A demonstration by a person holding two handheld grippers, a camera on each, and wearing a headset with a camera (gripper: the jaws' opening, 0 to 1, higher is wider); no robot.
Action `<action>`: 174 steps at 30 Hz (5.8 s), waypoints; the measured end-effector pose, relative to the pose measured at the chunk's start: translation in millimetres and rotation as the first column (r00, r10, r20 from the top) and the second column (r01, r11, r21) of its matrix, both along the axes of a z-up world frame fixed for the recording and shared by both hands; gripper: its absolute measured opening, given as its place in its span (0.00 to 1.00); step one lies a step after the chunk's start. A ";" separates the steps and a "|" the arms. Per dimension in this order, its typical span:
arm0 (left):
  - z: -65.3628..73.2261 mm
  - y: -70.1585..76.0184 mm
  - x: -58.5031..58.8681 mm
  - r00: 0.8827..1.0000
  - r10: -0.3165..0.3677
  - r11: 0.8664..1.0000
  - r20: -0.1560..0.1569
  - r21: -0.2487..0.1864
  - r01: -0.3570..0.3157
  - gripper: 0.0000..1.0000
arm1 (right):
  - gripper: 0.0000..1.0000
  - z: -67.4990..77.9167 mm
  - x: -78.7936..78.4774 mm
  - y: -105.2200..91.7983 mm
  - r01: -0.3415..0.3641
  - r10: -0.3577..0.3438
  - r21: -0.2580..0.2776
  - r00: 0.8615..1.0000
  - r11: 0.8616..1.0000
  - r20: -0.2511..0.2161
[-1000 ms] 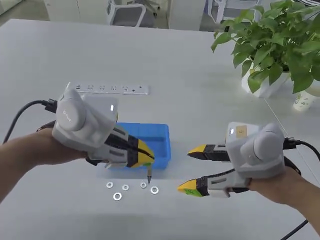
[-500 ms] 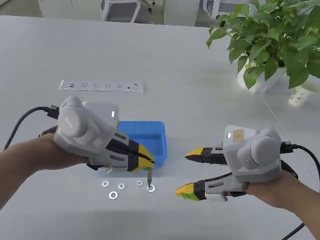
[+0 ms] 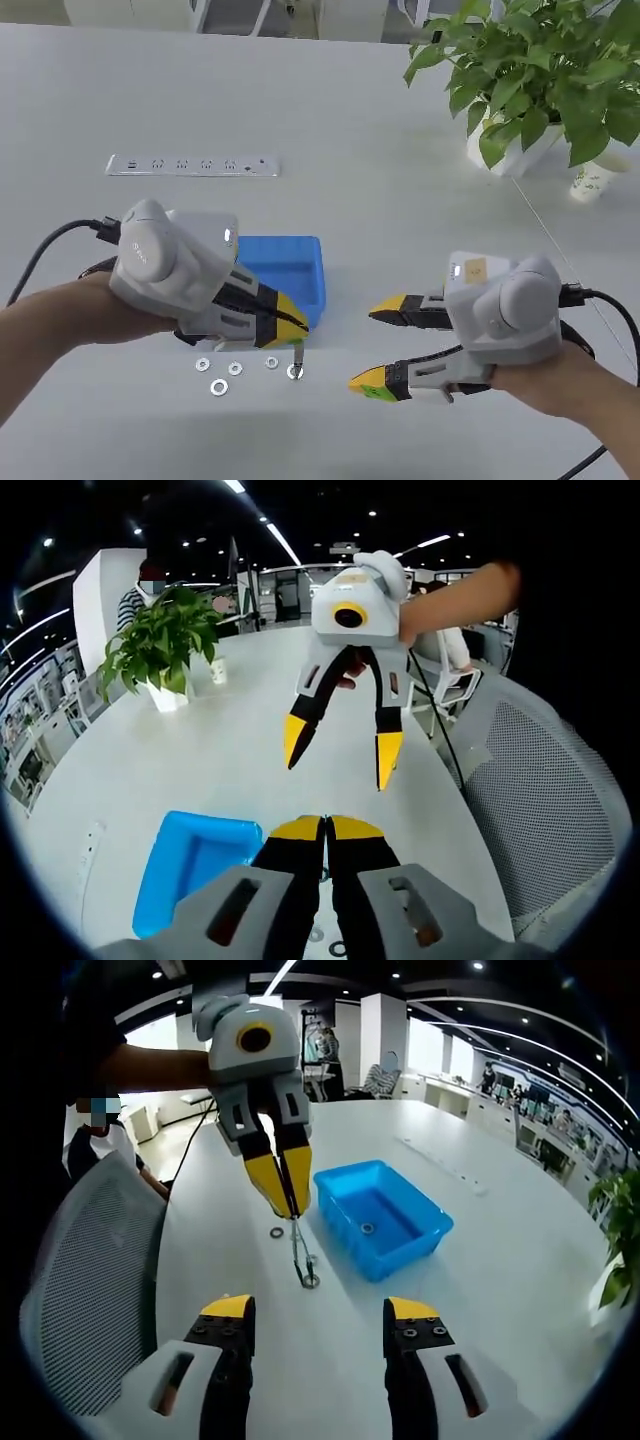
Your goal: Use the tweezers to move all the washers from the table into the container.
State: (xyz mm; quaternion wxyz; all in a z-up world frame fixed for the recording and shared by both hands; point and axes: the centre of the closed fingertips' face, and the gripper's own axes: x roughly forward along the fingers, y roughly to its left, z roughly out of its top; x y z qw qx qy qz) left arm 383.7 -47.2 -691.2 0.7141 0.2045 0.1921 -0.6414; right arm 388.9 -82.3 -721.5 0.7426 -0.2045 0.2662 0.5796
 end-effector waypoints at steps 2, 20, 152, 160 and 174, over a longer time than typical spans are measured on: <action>-3.1 0.8 -1.0 1.000 -0.007 1.000 0.001 0.014 0.007 0.04 | 0.52 -0.6 -0.2 0.0 0.002 -0.002 0.002 1.000 1.000 -0.001; -1.3 -0.6 -2.0 1.000 -0.015 1.000 -0.001 0.010 0.015 0.04 | 0.43 -10.8 -2.6 19.6 -0.080 0.080 0.004 0.997 0.997 0.009; 35.8 108.5 1.2 0.896 0.437 0.886 -0.084 -0.134 -0.444 0.89 | 0.07 16.7 69.5 92.6 -0.317 0.318 -0.021 0.942 0.948 0.108; 33.3 112.6 4.2 0.891 0.446 0.882 -0.083 -0.129 -0.453 0.93 | 0.07 -1.5 78.5 91.7 -0.315 0.317 -0.032 0.945 0.948 0.086; 31.4 112.8 13.8 0.894 0.441 0.885 -0.083 -0.124 -0.449 0.93 | 0.07 -20.2 83.5 96.1 -0.322 0.323 -0.025 0.944 0.946 0.062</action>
